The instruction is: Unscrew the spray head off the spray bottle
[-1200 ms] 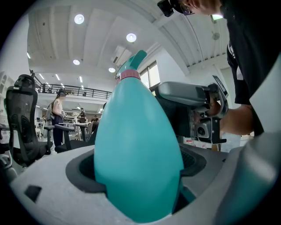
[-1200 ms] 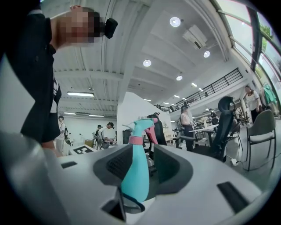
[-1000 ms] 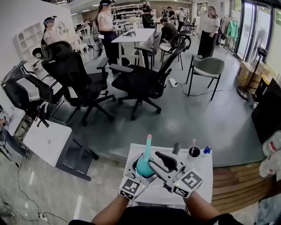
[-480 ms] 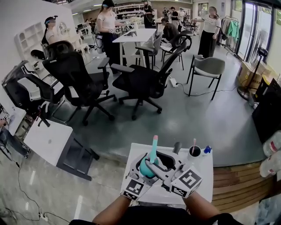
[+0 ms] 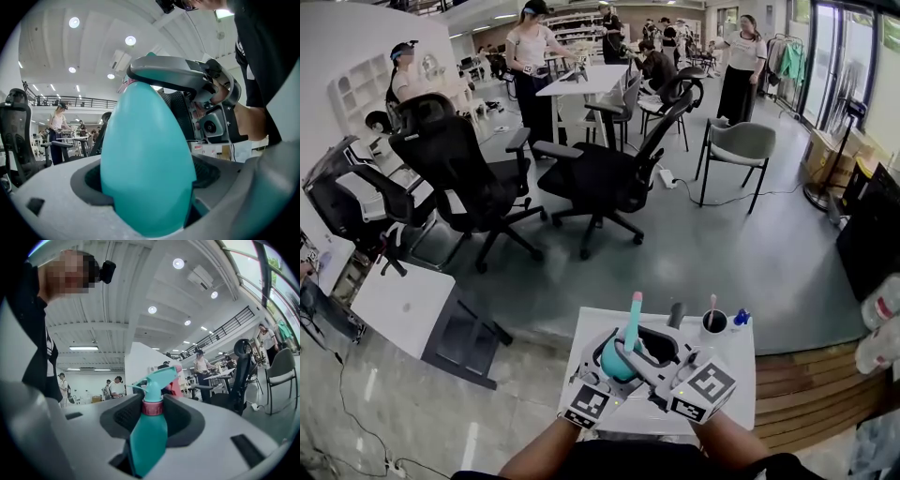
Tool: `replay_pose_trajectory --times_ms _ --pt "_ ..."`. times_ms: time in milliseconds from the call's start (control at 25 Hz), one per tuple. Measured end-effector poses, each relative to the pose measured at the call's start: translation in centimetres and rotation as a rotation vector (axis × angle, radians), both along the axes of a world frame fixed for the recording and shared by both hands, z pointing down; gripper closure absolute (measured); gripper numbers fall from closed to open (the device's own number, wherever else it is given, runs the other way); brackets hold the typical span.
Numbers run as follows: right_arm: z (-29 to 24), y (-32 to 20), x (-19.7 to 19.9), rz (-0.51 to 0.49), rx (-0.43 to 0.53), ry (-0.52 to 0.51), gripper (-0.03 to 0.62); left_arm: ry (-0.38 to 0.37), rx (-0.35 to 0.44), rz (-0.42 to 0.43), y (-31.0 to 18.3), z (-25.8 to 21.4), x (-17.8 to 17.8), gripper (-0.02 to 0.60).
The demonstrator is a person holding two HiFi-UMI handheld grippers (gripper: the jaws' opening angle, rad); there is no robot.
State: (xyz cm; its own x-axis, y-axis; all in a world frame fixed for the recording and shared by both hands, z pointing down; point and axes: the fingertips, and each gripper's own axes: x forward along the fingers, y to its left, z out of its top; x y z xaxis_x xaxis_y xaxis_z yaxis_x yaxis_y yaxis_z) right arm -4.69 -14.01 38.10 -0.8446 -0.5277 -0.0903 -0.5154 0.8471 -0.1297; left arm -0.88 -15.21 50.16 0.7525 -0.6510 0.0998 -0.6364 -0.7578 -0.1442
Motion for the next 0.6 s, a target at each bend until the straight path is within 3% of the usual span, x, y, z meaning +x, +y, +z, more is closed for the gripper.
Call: replay_pose_trajectory --times_ms 600 --pt "-0.6 1.9 0.9 -0.133 0.022 0.017 0.456 0.006 0.014 0.161 2.2 -0.7 0.9 0.126"
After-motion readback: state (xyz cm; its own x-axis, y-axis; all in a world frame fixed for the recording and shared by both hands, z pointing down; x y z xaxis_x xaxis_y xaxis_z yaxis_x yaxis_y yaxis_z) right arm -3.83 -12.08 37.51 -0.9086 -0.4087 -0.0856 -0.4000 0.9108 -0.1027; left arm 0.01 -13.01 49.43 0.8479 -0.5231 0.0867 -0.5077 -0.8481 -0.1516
